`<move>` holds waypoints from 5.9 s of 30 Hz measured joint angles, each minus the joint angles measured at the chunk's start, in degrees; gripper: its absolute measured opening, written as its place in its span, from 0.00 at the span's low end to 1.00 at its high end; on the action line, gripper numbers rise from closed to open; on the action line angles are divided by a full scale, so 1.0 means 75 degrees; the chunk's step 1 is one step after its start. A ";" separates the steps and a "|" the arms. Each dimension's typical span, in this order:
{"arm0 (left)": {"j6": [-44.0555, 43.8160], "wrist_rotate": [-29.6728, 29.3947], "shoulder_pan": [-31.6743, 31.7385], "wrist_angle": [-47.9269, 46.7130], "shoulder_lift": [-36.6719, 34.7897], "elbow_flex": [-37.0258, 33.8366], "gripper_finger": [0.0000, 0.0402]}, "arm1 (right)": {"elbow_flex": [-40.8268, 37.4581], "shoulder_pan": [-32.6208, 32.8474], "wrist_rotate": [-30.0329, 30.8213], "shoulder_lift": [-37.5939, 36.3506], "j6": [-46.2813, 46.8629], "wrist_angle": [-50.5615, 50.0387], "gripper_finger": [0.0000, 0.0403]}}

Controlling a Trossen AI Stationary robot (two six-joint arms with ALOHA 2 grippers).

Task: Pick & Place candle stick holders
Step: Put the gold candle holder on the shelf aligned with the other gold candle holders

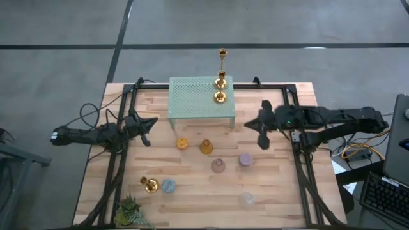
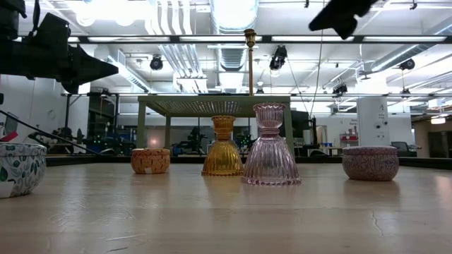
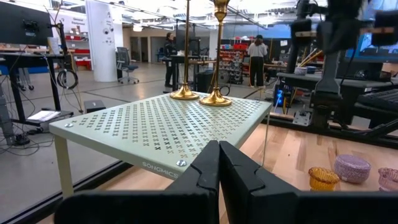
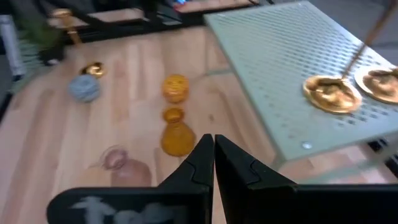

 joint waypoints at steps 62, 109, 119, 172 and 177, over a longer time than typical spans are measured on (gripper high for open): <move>-0.0003 0.0001 -0.0002 -0.0002 0.0003 0.0000 0.02 | -0.6133 0.1097 -0.0017 -0.7018 -0.0117 0.2045 0.02; 0.0219 -0.0045 -0.0002 0.0021 0.0001 0.0000 0.02 | -0.6133 0.1100 -0.0009 -0.6980 -0.0239 0.2046 0.02; -0.0990 0.0034 0.0000 0.0832 0.0010 0.0049 0.02 | -0.6133 0.1100 -0.0009 -0.6974 -0.0239 0.2046 0.02; -0.3719 0.5796 0.0012 -0.8332 0.2231 0.4698 0.11 | -0.6133 0.1099 -0.0009 -0.6974 -0.0239 0.2048 0.02; -0.3735 0.6414 0.0012 -0.8308 0.2725 0.4724 0.20 | -0.6133 0.1097 -0.0009 -0.6977 -0.0239 0.2046 0.02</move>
